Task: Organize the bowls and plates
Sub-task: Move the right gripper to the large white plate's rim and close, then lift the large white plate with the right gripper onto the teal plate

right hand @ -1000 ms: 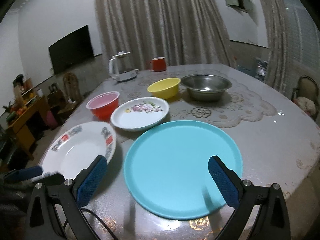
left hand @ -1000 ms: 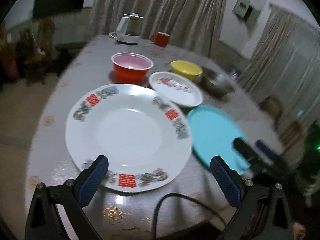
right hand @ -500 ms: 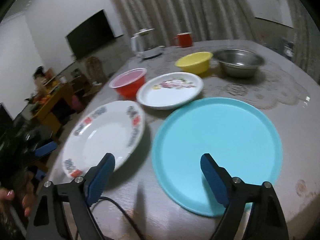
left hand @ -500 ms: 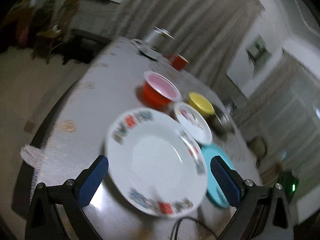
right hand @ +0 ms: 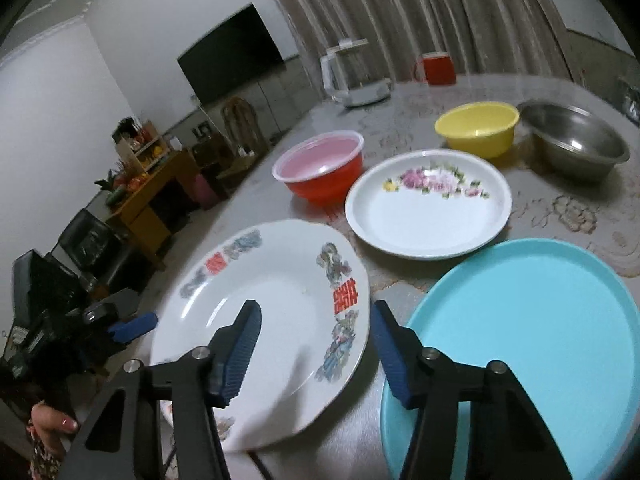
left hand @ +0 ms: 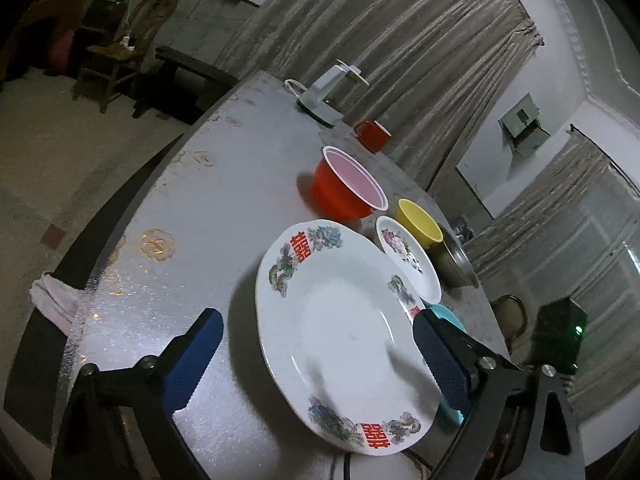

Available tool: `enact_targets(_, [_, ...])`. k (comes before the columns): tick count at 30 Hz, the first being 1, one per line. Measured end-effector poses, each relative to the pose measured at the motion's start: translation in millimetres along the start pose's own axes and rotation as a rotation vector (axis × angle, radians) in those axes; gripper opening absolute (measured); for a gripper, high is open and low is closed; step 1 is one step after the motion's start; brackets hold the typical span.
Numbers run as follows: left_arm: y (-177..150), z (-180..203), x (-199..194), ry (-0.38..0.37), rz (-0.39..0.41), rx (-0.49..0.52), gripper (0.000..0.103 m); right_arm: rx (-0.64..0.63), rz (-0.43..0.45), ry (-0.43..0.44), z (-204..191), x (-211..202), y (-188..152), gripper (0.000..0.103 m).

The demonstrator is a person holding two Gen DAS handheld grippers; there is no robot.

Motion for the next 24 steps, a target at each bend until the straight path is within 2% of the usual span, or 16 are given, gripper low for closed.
enact_targets(3, [-2.5, 1.8, 3.6, -0.025, -0.009, 0.007, 0.091, 0.005, -0.013, -0.001, 3.2, 7.8, 0.4, 0.053])
enact_targets(7, [-7.7, 3.2, 13.9, -0.012, -0.037, 0.031, 0.080, 0.010, -0.028, -0.003, 7.7, 16.2, -1.0, 0.045])
enact_targets(9, [-9.8, 3.6, 17.0, -0.015, -0.045, 0.036, 0.078, 0.020, -0.044, -0.003, 10.8, 22.7, -2.0, 0.040])
enact_targets(14, [-14.5, 4.2, 24.7, 0.000, -0.057, 0.066, 0.070, 0.025, -0.067, -0.001, 13.9, 34.8, -3.6, 0.039])
enact_targets(19, [-18.9, 5.8, 33.8, 0.013, -0.080, 0.090, 0.053, 0.031, -0.067, -0.004, 13.9, 41.5, -6.6, 0.040])
enact_targets(24, [-19.8, 8.9, 37.8, 0.039, -0.051, 0.155, 0.049, 0.025, -0.059, -0.002, 14.8, 41.3, -5.3, 0.039])
Point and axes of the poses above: each gripper's, at about its wrist camera, not at the fingertips, and x roughly the way its jaws point, z to its right, y to its top, the point moved 9 cm from there along x, roughly the way its jaws point, and after that the axes turned 7 degrees about y, right-handed, at the moved point
